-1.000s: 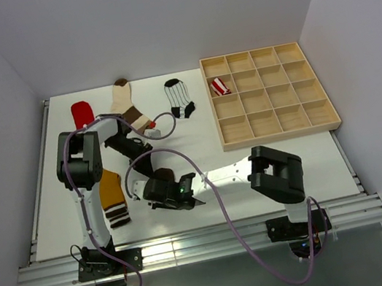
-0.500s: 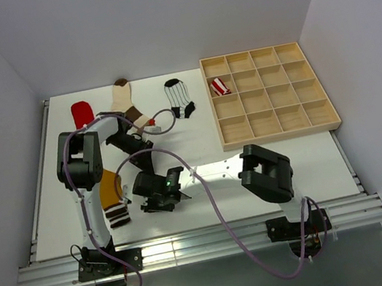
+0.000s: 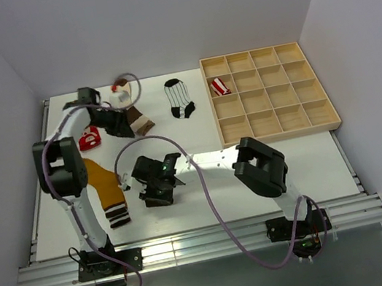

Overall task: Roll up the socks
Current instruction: Roll the sock at the center of the board.

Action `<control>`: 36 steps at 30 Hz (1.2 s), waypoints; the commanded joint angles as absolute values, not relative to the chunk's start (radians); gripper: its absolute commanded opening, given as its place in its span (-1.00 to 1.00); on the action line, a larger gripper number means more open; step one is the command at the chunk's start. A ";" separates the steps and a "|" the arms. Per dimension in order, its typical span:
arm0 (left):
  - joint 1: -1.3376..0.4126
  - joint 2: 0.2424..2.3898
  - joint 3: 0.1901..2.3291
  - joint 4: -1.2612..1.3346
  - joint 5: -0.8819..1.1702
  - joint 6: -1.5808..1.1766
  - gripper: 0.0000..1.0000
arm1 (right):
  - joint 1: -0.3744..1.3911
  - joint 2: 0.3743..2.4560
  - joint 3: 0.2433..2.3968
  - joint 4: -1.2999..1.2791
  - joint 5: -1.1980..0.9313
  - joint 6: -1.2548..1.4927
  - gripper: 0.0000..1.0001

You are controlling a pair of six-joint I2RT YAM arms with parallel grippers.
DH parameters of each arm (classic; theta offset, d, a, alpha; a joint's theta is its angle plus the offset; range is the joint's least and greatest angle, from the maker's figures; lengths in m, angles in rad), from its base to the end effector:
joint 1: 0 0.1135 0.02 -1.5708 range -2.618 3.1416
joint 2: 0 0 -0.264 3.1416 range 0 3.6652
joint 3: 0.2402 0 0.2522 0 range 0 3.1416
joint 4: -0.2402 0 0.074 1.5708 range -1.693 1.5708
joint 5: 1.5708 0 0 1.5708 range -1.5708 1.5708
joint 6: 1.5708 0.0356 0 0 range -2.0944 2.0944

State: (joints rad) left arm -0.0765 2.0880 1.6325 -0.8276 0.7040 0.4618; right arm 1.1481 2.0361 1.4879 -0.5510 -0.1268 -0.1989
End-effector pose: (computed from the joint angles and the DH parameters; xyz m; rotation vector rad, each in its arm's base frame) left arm 0.4226 -0.0555 0.1921 0.8249 2.4701 -0.8654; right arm 0.1717 0.3926 0.1756 -1.7437 2.1181 0.4561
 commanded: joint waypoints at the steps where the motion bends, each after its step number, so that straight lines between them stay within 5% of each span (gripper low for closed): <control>1: 0.035 1.961 1.700 -0.690 0.695 0.325 -0.26 | 1.128 2.094 1.549 -0.624 -0.179 -0.195 -0.88; 10: 0.225 1.749 1.614 -0.592 0.749 0.362 -0.11 | 1.046 2.198 1.693 -0.768 -0.362 -0.207 -0.88; 19: 0.218 1.372 1.203 -0.410 0.695 0.670 0.04 | 0.956 2.330 1.902 -0.923 -0.554 -0.219 -0.85; 36: 0.155 1.014 0.799 -0.782 0.816 1.232 0.21 | 0.925 2.418 1.982 -0.957 -0.666 -0.195 -0.85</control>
State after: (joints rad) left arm 0.1661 1.0679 0.8375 -0.6727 0.7704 1.0885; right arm 0.9257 2.3795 1.9842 -0.9535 -0.6571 -0.1993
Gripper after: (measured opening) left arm 0.598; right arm 0.300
